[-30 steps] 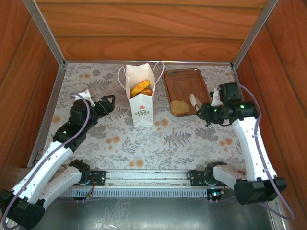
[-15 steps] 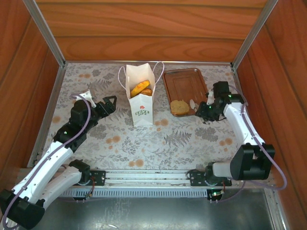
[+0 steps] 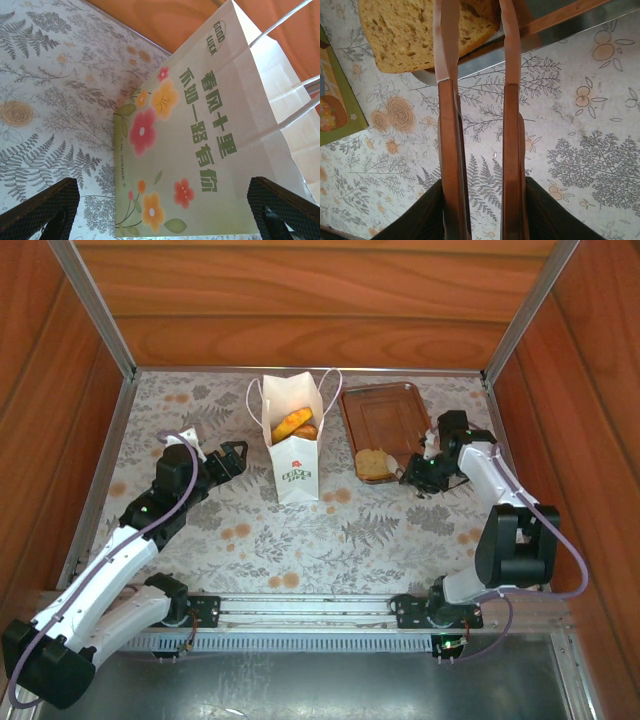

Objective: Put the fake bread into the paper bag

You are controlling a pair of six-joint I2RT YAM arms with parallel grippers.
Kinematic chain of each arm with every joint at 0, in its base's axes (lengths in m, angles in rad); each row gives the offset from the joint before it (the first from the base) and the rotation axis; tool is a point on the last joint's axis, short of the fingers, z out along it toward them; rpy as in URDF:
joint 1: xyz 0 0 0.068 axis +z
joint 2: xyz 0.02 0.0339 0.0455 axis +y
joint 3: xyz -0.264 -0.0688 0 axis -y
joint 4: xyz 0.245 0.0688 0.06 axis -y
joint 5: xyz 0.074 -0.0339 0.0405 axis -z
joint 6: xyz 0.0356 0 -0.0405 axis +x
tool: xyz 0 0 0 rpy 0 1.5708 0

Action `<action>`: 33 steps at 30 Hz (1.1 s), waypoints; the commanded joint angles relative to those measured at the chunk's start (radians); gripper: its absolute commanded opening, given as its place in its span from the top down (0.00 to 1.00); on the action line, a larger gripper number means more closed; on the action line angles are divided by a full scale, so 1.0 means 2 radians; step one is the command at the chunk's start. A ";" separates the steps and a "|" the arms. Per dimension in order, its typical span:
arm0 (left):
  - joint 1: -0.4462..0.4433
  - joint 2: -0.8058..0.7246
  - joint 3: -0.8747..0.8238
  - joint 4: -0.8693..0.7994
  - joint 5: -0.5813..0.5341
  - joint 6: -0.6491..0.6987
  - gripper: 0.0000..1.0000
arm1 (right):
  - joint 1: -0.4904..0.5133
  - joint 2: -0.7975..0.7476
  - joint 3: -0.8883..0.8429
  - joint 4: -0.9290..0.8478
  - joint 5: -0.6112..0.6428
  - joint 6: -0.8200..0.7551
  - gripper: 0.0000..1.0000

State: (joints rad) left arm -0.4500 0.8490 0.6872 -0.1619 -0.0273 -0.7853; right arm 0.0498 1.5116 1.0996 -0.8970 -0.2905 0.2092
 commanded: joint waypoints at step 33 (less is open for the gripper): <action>0.004 0.074 0.166 -0.038 0.025 0.019 0.08 | -0.009 -0.098 0.160 -0.152 -0.011 -0.013 0.82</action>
State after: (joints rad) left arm -0.4461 0.9653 0.9546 -0.2070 -0.0002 -0.7624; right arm 0.0433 1.3403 1.3346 -1.1168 -0.2996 0.1787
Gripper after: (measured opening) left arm 0.922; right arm 0.234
